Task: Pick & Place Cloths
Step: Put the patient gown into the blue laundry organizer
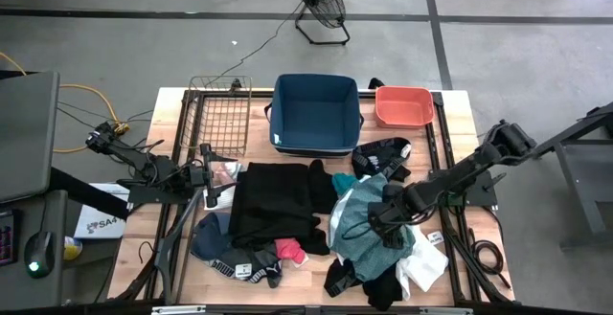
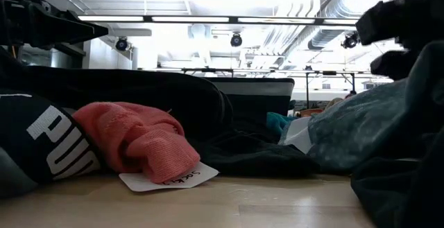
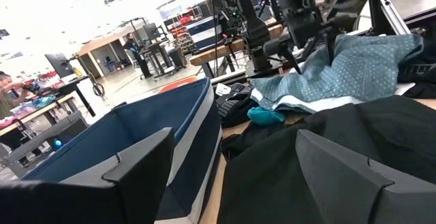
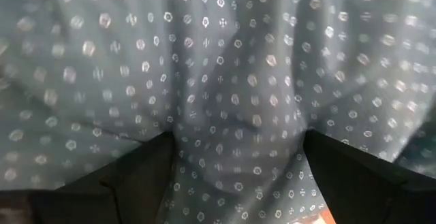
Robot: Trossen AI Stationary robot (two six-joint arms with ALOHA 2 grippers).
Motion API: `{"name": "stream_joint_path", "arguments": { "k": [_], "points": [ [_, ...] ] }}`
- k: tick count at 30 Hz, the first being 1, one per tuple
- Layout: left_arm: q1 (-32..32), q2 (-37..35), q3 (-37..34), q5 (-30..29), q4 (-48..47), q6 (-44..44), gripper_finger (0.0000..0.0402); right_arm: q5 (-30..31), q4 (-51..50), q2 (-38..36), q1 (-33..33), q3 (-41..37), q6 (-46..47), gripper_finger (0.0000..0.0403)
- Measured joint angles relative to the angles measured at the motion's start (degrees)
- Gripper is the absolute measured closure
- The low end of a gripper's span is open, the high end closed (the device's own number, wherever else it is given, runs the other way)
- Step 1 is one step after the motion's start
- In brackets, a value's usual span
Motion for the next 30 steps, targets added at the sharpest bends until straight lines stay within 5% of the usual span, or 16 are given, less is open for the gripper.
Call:
{"name": "stream_joint_path", "arguments": {
  "k": [10,21,30],
  "points": [
    [0.0,-0.01,-0.01,0.0,0.0,0.0,0.0101,-0.22,0.13,6.03,-0.07,0.24,1.23,0.0114],
    [-0.02,0.01,-0.02,0.02,0.0,-0.02,0.0101,-5.8,-0.02,5.16,-2.52,0.07,1.64,0.0372],
    [-0.01,-0.01,-0.01,0.0,0.0,-0.01,0.0101,-9.51,-1.63,2.3,-3.52,3.06,0.16,0.0374]
  ]
}}
